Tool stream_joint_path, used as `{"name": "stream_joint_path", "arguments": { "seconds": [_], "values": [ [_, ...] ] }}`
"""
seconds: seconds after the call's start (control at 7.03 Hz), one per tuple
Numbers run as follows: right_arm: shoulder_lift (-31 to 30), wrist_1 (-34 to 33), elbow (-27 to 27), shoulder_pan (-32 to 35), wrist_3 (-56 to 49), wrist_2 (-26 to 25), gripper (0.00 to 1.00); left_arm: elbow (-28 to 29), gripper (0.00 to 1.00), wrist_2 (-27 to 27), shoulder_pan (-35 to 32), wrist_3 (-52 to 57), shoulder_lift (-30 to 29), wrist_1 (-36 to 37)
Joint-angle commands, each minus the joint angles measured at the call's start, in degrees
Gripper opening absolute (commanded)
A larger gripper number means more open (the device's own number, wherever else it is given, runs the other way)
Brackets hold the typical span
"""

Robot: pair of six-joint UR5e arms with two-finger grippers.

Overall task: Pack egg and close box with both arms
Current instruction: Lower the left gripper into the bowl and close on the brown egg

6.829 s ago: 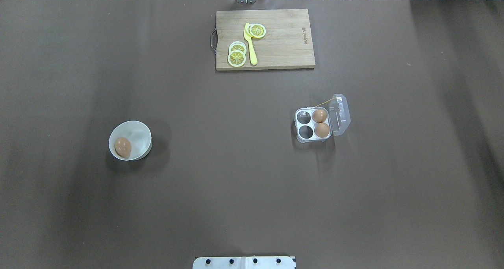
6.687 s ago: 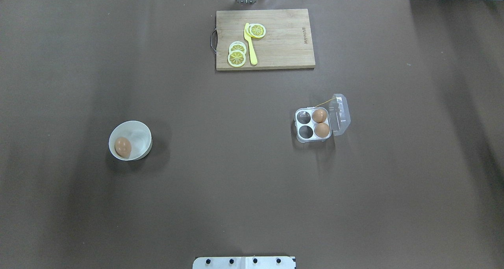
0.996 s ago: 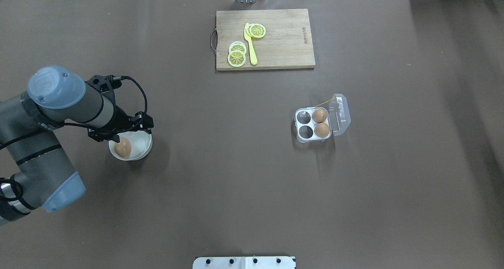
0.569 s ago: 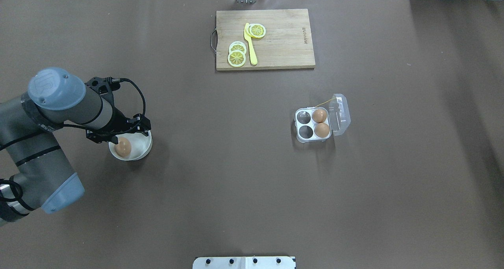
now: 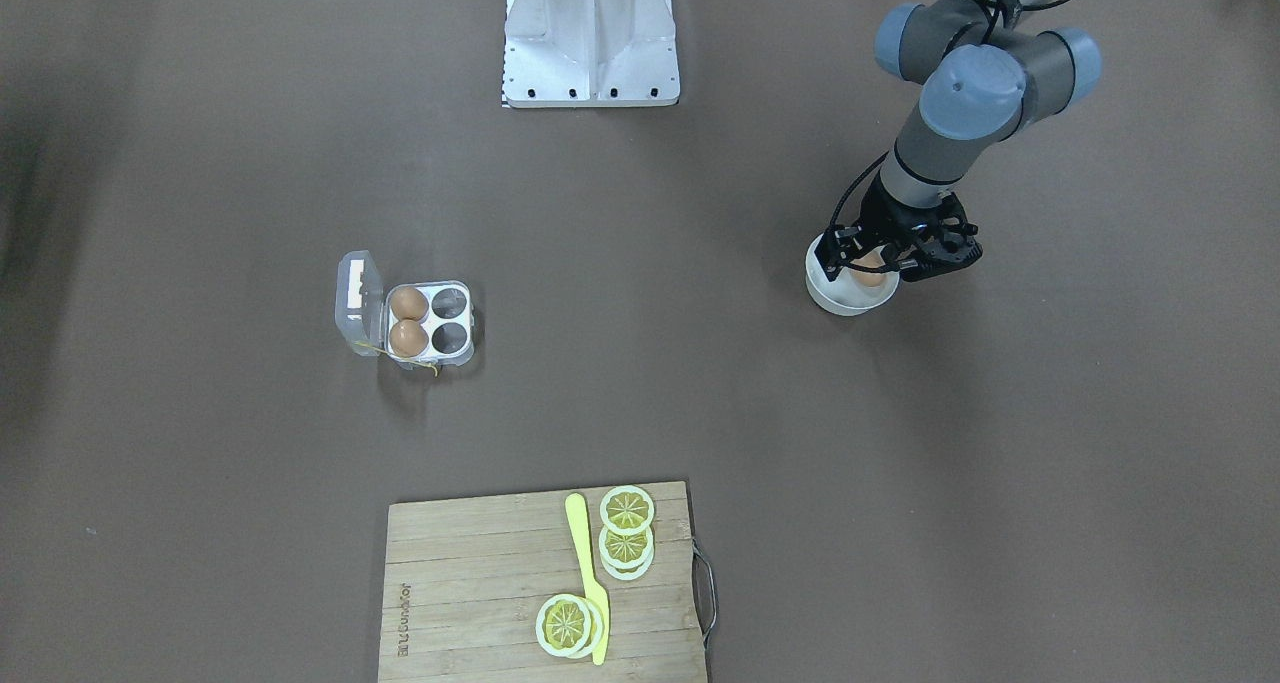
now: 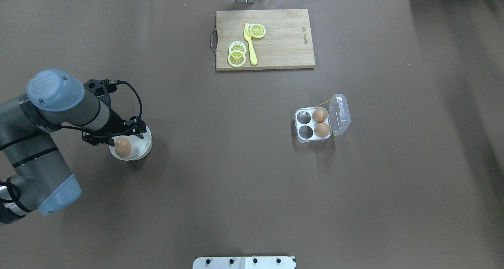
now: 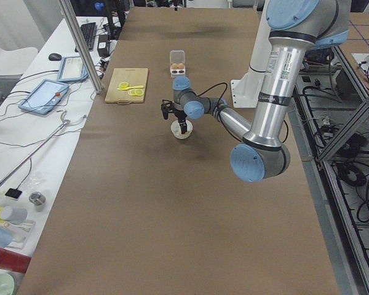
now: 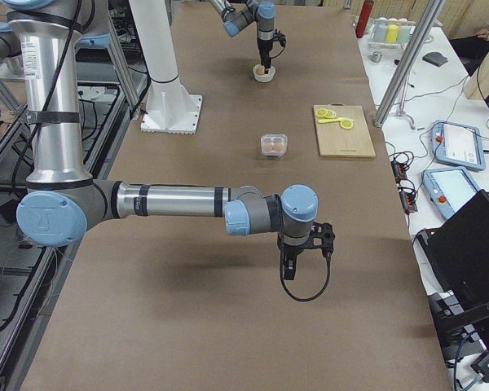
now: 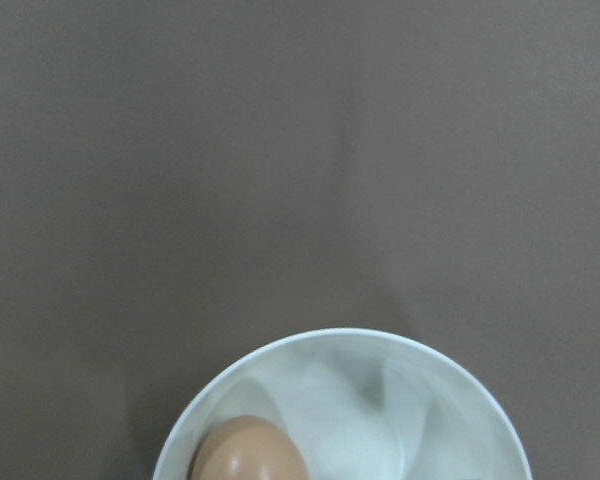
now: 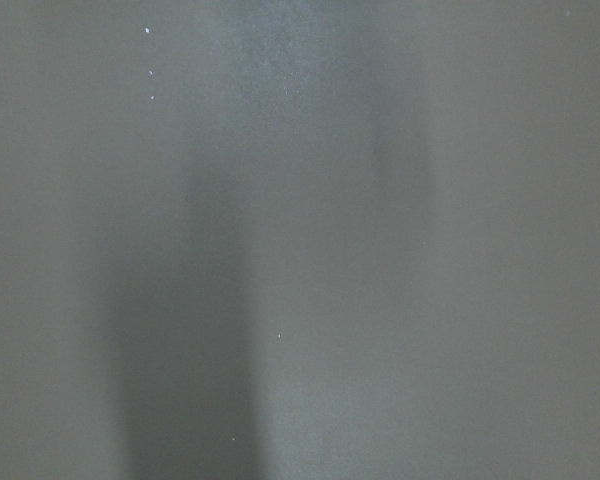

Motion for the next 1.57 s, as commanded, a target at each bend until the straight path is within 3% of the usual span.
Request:
{"name": "stream_joint_path", "arguments": {
  "seconds": [0.0, 1.42],
  "values": [
    [0.0, 0.0, 0.3, 0.0, 0.0, 0.1, 1.00, -0.8, 0.87, 0.0, 0.0, 0.0, -0.1, 2.5],
    [-0.3, -0.2, 0.4, 0.0, 0.0, 0.1, 1.00, 2.3, 0.87, 1.8, 2.5, -0.1, -1.9, 2.5]
  ]
}}
